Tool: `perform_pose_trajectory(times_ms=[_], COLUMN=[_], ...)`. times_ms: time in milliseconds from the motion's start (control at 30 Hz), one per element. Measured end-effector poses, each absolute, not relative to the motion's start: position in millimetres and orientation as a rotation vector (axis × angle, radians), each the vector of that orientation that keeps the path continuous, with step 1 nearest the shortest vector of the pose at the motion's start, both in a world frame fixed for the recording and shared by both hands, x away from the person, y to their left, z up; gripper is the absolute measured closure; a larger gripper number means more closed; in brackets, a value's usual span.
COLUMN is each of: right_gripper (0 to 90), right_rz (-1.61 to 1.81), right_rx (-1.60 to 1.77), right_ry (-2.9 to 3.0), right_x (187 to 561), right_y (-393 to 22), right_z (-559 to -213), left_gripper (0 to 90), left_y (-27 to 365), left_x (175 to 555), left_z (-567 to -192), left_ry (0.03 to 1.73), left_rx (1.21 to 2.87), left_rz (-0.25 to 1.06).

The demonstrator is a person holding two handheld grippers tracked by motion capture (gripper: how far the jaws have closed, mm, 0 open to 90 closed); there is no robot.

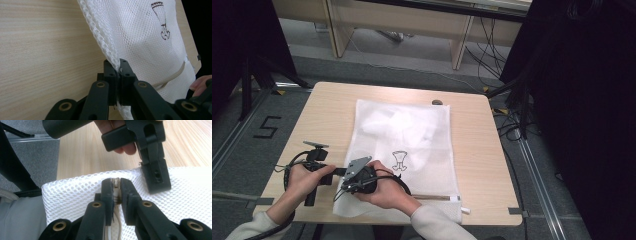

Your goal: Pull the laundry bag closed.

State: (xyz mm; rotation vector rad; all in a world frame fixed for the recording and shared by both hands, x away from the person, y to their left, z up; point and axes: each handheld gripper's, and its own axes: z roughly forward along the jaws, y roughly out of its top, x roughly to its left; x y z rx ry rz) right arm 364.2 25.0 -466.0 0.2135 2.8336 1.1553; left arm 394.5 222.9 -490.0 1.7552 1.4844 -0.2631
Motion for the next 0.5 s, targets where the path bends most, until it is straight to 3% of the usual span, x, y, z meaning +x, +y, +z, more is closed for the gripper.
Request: perform_pose_trajectory(times_ms=[500], right_gripper=[82.7], right_rz=[1.139], right_rx=[0.224], right_ry=[2.829], right_x=[363.7], right_y=[14.5], right_z=[-470.2], left_gripper=[86.6], left_y=[227.2], left_x=[396.0], left_z=[-489.1], left_ry=[1.485], left_rx=[1.711], left_rz=[-0.318])
